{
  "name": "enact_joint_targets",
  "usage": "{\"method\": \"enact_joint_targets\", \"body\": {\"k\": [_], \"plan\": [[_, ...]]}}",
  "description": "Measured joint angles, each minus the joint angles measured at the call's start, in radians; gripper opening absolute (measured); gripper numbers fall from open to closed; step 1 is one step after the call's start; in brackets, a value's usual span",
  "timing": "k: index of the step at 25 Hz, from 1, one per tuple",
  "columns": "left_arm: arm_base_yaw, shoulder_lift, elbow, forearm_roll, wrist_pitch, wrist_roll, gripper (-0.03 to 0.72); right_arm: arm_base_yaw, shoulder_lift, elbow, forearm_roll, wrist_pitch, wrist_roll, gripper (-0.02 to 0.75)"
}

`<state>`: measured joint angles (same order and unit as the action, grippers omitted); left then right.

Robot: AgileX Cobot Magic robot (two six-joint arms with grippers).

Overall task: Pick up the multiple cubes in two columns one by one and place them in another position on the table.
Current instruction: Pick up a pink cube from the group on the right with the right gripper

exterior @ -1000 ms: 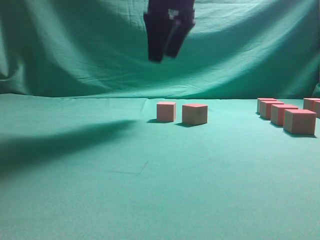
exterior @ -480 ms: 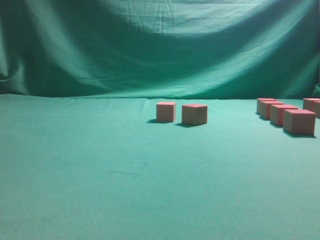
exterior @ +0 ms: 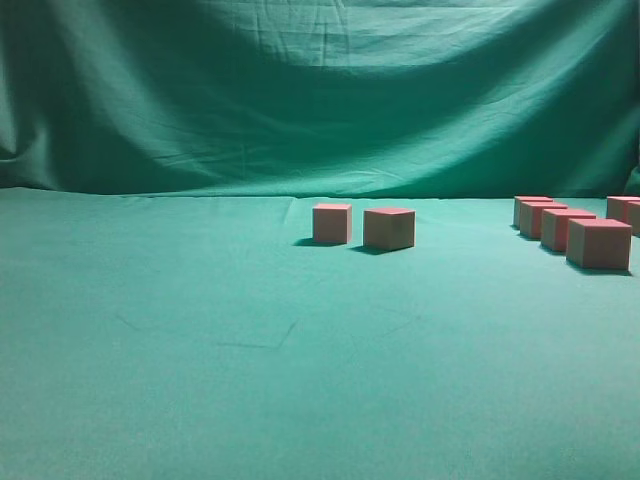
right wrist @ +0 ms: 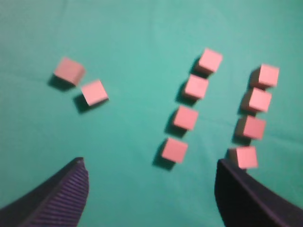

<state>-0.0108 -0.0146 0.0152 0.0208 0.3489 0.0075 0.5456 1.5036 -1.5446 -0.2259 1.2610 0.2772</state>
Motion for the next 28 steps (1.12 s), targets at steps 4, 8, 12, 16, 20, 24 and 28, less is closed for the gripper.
{"method": "enact_joint_targets", "body": {"k": [4, 8, 12, 16, 20, 24, 28], "plan": [[0.000, 0.000, 0.000, 0.000, 0.000, 0.000, 0.000, -0.024, -0.012, 0.215, -0.026, -0.011, 0.074, 0.554], [0.000, 0.000, 0.000, 0.000, 0.000, 0.000, 0.000, -0.122, -0.012, 0.348, 0.018, -0.093, 0.102, 0.554], [0.000, 0.000, 0.000, 0.000, 0.000, 0.000, 0.000, -0.210, 0.012, 0.403, 0.138, -0.210, 0.072, 0.554], [0.000, 0.000, 0.000, 0.000, 0.000, 0.000, 0.000, -0.230, 0.073, 0.410, 0.162, -0.294, 0.057, 0.554], [0.000, 0.000, 0.000, 0.000, 0.000, 0.000, 0.000, -0.229, 0.147, 0.410, 0.166, -0.349, 0.062, 0.554], [0.000, 0.000, 0.000, 0.000, 0.000, 0.000, 0.000, -0.248, 0.225, 0.410, 0.166, -0.417, 0.066, 0.554], [0.000, 0.000, 0.000, 0.000, 0.000, 0.000, 0.000, -0.256, 0.285, 0.410, 0.164, -0.468, 0.067, 0.554]]}}
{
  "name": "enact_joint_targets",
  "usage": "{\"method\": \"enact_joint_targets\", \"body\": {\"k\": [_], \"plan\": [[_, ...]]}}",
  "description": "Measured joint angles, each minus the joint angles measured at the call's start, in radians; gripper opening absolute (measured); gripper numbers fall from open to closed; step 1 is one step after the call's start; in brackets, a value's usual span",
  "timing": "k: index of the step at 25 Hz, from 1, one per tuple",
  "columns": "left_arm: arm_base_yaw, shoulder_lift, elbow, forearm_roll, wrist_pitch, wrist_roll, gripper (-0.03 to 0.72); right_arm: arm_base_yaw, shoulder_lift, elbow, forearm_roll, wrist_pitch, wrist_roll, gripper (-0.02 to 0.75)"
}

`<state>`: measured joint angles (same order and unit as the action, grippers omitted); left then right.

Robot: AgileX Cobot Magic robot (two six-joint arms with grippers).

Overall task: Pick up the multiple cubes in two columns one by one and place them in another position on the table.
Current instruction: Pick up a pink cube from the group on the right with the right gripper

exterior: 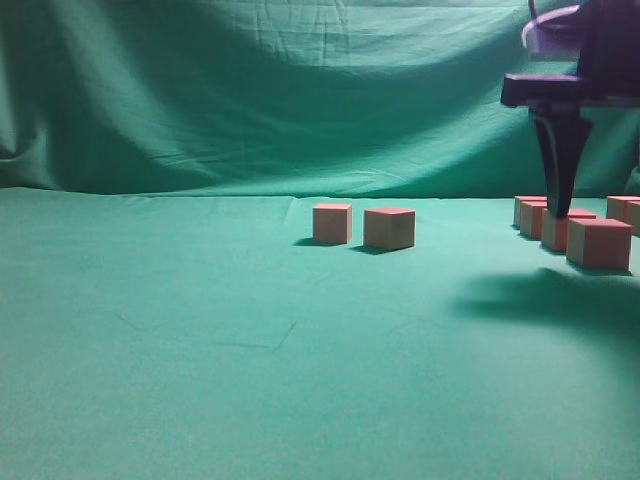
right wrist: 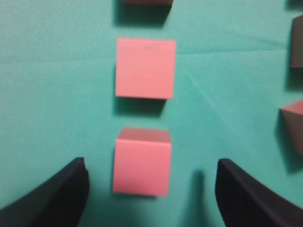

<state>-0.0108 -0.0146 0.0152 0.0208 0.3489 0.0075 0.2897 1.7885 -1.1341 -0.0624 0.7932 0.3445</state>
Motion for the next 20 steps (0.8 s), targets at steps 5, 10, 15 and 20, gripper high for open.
{"method": "enact_joint_targets", "body": {"k": [5, 10, 15, 20], "plan": [[0.000, 0.000, 0.000, 0.000, 0.000, 0.000, 0.000, 0.000, 0.049, 0.000, 0.000, -0.042, 0.000, 0.554], [0.000, 0.000, 0.000, 0.000, 0.000, 0.000, 0.000, 0.000, 0.063, 0.000, 0.000, -0.063, 0.000, 0.554], [0.000, 0.000, 0.000, 0.000, 0.000, 0.000, 0.000, 0.000, 0.063, 0.000, 0.000, -0.070, 0.000, 0.440], [0.000, 0.000, 0.000, 0.000, 0.000, 0.000, 0.000, 0.000, 0.063, 0.000, 0.000, -0.053, 0.000, 0.262]]}}
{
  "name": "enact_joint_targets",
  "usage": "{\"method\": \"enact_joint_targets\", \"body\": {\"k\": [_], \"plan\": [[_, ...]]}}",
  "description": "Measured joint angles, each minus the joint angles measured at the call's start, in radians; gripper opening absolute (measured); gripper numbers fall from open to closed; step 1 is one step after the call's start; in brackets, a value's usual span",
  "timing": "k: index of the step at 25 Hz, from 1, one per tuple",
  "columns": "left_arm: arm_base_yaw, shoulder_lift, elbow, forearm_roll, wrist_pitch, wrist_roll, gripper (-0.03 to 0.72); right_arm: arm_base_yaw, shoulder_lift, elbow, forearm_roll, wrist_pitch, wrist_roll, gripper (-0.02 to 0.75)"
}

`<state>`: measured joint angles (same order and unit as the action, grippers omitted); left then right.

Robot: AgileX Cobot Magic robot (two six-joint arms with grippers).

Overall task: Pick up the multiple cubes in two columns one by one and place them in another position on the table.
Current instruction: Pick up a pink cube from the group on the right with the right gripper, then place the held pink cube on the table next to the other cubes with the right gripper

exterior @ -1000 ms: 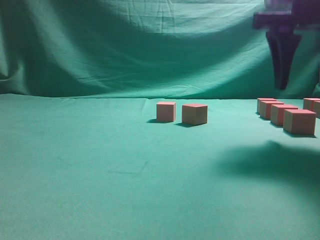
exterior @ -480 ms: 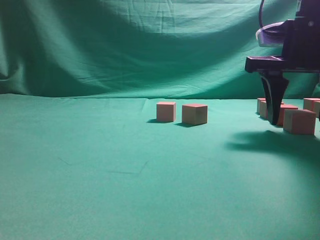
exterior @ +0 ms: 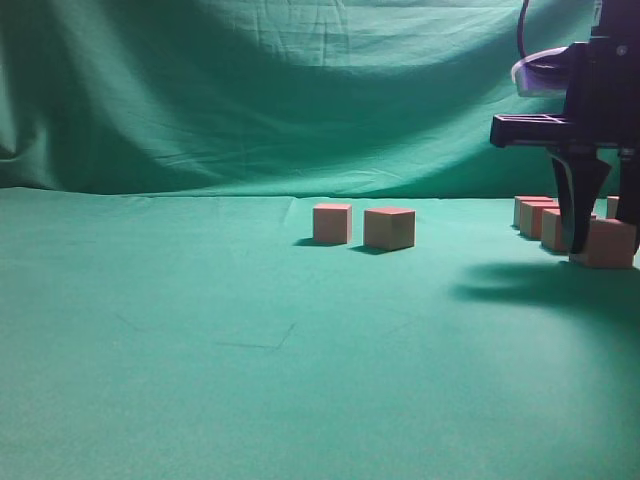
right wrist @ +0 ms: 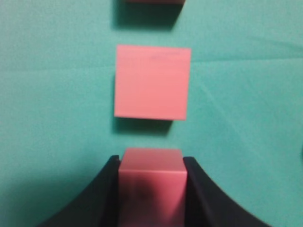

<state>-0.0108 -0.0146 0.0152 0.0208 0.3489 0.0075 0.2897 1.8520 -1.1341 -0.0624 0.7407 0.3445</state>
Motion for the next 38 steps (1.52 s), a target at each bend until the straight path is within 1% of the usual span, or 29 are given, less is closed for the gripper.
{"method": "enact_joint_targets", "body": {"k": [5, 7, 10, 12, 16, 21, 25, 28, 33, 38], "plan": [[0.000, 0.000, 0.000, 0.000, 0.000, 0.000, 0.000, 0.000, -0.002, 0.000, 0.006, 0.028, -0.010, 0.262], [0.000, 0.000, 0.000, 0.000, 0.000, 0.000, 0.000, 0.002, -0.012, -0.011, 0.021, 0.072, -0.042, 0.262], [0.000, 0.000, 0.000, 0.000, 0.000, 0.000, 0.000, 0.024, -0.055, -0.077, 0.055, 0.154, -0.127, 0.262], [0.000, 0.000, 0.000, 0.000, 0.000, 0.000, 0.000, 0.054, -0.082, -0.152, 0.087, 0.219, -0.190, 0.262], [0.000, 0.000, 0.000, 0.000, 0.000, 0.000, 0.000, 0.141, -0.100, -0.328, 0.168, 0.359, -0.257, 0.262], [0.000, 0.000, 0.000, 0.000, 0.000, 0.000, 0.000, 0.282, -0.089, -0.520, 0.185, 0.423, -0.300, 0.262], [0.000, 0.000, 0.000, 0.000, 0.000, 0.000, 0.000, 0.379, -0.011, -0.681, 0.185, 0.478, -0.311, 0.262], [0.000, 0.000, 0.000, 0.000, 0.000, 0.000, 0.000, 0.420, 0.094, -0.799, 0.185, 0.500, -0.318, 0.262], [0.000, 0.000, 0.000, 0.000, 0.000, 0.000, 0.000, 0.433, 0.262, -0.969, 0.185, 0.502, -0.258, 0.262], [0.000, 0.000, 0.000, 0.000, 0.000, 0.000, 0.000, 0.433, 0.389, -1.052, 0.179, 0.502, -0.246, 0.262]]}}
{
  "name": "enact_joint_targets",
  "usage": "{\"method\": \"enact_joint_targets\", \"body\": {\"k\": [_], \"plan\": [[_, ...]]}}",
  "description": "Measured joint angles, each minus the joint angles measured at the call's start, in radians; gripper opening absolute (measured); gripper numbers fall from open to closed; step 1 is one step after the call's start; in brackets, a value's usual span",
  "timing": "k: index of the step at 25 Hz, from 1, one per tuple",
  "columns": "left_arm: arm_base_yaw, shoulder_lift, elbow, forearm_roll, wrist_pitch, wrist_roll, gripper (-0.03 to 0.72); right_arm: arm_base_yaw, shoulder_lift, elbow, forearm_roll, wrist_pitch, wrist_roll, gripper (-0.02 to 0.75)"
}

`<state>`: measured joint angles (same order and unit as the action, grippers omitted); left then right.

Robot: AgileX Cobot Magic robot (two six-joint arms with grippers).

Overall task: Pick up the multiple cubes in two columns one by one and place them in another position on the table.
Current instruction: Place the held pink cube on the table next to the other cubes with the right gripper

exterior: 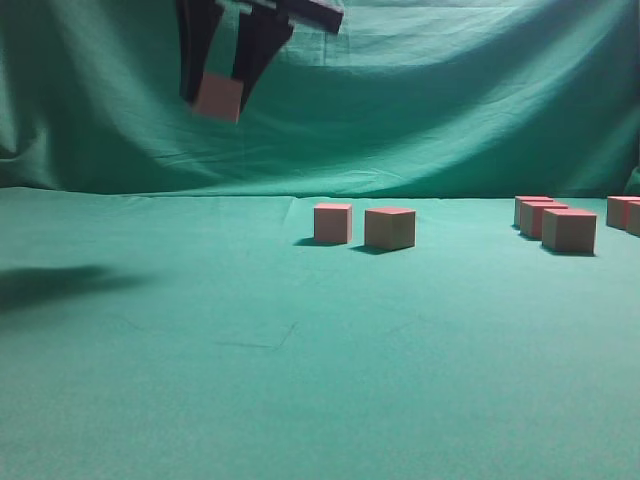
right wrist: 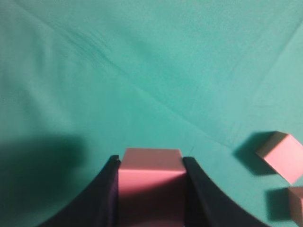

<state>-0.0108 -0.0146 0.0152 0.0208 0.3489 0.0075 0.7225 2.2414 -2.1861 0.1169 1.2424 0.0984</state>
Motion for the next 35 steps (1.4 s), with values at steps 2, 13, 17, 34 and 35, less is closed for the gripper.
{"method": "enact_joint_targets", "body": {"k": [2, 13, 17, 34, 35], "plan": [[0.000, 0.000, 0.000, 0.000, 0.000, 0.000, 0.000, 0.000, 0.029, -0.005, -0.024, 0.000, -0.020, 0.262], [0.000, 0.000, 0.000, 0.000, 0.000, 0.000, 0.000, 0.000, 0.085, -0.007, -0.163, 0.000, -0.257, 0.262], [0.000, 0.000, 0.000, 0.000, 0.000, 0.000, 0.000, 0.000, 0.086, -0.007, -0.163, 0.000, -0.350, 0.262], [0.000, 0.000, 0.000, 0.000, 0.000, 0.000, 0.000, 0.002, 0.128, -0.007, -0.162, -0.021, 0.084, 0.262], [0.000, 0.000, 0.000, 0.000, 0.000, 0.000, 0.000, 0.004, 0.133, -0.007, -0.182, -0.021, 0.097, 0.262]]}}
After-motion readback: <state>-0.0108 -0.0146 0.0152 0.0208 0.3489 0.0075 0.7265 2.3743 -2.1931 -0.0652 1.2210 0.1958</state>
